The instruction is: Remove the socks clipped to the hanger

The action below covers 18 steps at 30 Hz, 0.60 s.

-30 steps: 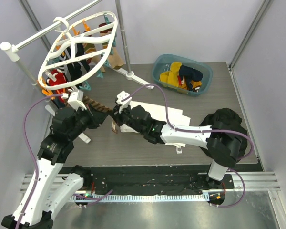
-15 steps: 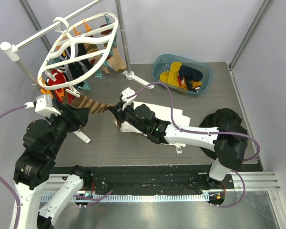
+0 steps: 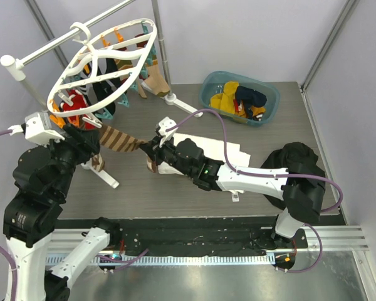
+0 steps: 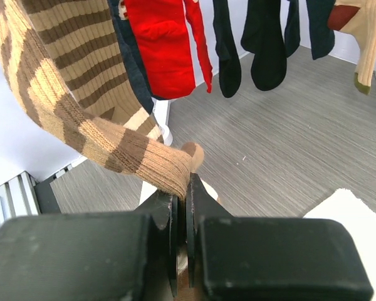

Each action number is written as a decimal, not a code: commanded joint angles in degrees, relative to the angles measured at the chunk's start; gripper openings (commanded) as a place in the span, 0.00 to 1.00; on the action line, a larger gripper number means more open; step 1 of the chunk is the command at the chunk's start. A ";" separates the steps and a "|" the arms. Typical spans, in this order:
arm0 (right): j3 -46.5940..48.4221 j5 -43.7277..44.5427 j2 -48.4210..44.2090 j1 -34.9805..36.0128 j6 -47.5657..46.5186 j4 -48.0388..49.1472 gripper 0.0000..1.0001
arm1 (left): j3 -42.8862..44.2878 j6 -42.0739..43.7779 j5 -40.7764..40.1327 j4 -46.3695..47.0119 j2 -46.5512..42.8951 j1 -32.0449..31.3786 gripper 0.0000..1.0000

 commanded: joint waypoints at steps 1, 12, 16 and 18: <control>0.52 -0.78 -2.00 0.51 0.54 2.71 0.01 | 2.00 0.87 -3.35 -0.65 1.82 0.20 0.61; 0.78 -11.41 0.02 0.77 5.19 7.98 0.01 | -4.32 8.07 1.67 10.60 -0.20 0.20 0.59; 0.43 -14.14 0.90 0.77 9.32 10.89 0.01 | -4.94 5.62 -3.32 8.67 -0.37 0.20 0.56; 0.78 -14.14 1.69 0.77 9.59 11.24 0.01 | -4.85 5.17 -4.83 7.88 -0.90 0.20 0.56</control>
